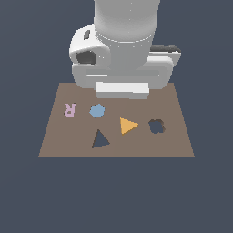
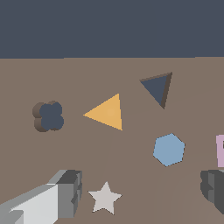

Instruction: Insert a designated object into the corresponding slot on a board.

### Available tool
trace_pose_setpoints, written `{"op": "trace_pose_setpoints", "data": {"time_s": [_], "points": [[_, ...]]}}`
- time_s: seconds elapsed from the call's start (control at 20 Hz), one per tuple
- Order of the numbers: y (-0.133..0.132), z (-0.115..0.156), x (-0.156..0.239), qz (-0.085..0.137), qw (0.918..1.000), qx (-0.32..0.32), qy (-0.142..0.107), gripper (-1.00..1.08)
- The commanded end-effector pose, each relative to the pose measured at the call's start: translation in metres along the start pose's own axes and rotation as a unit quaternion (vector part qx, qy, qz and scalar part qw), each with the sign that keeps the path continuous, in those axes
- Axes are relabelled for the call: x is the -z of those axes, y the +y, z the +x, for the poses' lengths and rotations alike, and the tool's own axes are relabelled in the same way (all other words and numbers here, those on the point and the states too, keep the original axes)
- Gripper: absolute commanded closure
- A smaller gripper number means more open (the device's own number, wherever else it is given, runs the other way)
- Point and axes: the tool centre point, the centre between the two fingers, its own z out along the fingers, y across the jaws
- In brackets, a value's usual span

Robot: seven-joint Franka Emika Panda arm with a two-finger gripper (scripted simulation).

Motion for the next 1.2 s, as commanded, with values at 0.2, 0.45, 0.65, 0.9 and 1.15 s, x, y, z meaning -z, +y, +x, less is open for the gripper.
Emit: {"op": "trace_pose_setpoints", "data": {"time_s": [0.2,0.45,0.65,0.9,1.15], "points": [[-0.013,0.016,-0.04,0.002,0.9999,0.017,-0.001,-0.92],[-0.025,0.03,-0.072,0.004,0.9995,0.031,-0.001,-0.92],[-0.031,0.037,-0.089,0.005,0.9993,0.038,-0.001,-0.92],[-0.035,0.043,-0.1,0.005,0.9991,0.043,-0.001,-0.92],[-0.036,0.043,-0.101,0.005,0.999,0.044,-0.002,-0.92]]}}
